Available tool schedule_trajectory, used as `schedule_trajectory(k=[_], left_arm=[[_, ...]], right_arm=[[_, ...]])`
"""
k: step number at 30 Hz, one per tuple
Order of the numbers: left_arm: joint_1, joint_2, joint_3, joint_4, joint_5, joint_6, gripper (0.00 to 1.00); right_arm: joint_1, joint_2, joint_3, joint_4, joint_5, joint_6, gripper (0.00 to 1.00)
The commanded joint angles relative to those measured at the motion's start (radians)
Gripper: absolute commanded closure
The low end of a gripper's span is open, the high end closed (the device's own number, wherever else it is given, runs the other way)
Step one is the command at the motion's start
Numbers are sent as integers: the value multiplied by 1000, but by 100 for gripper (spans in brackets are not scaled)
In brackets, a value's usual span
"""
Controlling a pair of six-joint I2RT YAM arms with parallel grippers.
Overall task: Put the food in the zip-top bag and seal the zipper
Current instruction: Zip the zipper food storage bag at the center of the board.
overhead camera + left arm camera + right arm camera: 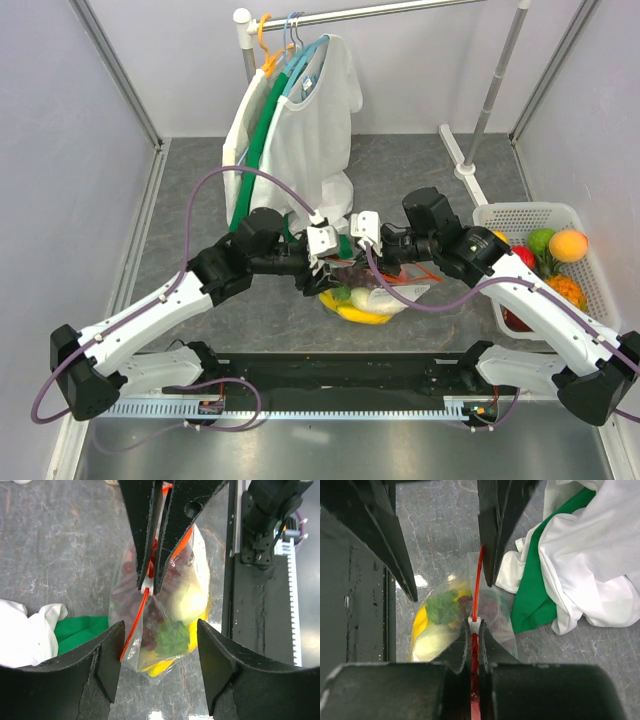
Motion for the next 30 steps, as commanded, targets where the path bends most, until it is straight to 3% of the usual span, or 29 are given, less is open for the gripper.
schedule_trajectory(k=[1,6,9,10,13,18,30], left_arm=[[-36,26,56,10,-74,64,34],[-48,38,57,7,-88,130,44],[-50,55,63,-19,-84,161,66],[-51,58,71,-34,-78,165,80],[-50,66,83,-69,-73,164,98],[-3,34,74,-51,-88,99,98],[62,-29,46,-80,-108,73,98]], right_arm=[[21,-23,17,77,-52,-6,100],[35,-23,15,50,-49,-29,100],[36,-26,12,50,-42,-30,100],[36,-28,10,48,-39,-29,100],[36,-32,6,42,-16,-30,100],[36,-17,20,-77,41,-87,100],[35,-67,-9,-162,168,-102,94]])
